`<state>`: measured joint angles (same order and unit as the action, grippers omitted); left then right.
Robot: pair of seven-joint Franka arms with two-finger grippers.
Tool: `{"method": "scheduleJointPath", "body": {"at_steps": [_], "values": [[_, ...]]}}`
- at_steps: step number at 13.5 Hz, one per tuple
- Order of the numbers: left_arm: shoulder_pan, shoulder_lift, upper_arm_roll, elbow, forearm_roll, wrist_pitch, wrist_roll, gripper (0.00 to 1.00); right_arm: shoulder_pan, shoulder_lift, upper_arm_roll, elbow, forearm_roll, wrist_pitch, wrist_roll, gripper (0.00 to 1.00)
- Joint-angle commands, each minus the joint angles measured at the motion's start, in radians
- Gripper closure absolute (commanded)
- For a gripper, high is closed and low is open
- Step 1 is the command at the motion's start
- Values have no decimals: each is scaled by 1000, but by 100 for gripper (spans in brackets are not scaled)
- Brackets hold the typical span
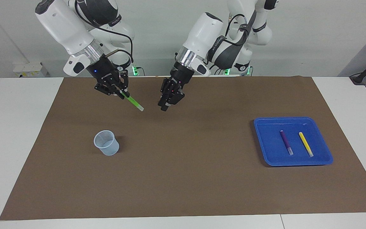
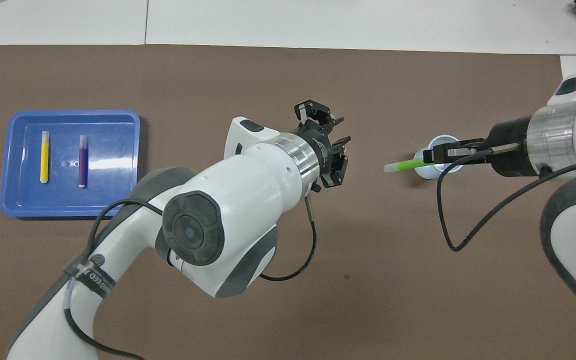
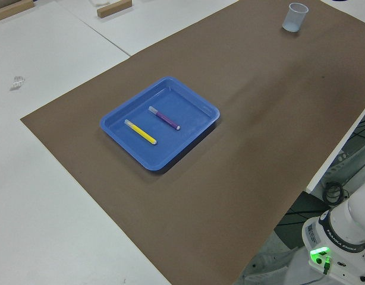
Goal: Transfer and insert pens with both arms
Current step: 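Open the left gripper and pull back while the right gripper takes the pen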
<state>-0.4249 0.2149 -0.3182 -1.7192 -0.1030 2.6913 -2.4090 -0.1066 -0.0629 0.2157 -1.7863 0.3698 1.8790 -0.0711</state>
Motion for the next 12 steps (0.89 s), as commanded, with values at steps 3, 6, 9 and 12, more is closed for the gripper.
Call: {"method": "scheduleJointPath", "body": {"at_steps": [3, 6, 9, 12], "values": [[101, -25, -4, -13, -1, -123, 282, 62, -87, 44, 7, -7, -168, 0, -142, 100], [147, -42, -5, -19, -1, -232, 501, 58, -111, 78, 5, -16, -284, 34, -180, 100], [181, -75, -2, -59, -1, -341, 755, 55, -128, 147, 5, -16, -298, 100, -193, 100], [250, -86, -2, -52, -1, -465, 976, 55, -125, 192, 5, -10, -330, 147, -187, 100]]}}
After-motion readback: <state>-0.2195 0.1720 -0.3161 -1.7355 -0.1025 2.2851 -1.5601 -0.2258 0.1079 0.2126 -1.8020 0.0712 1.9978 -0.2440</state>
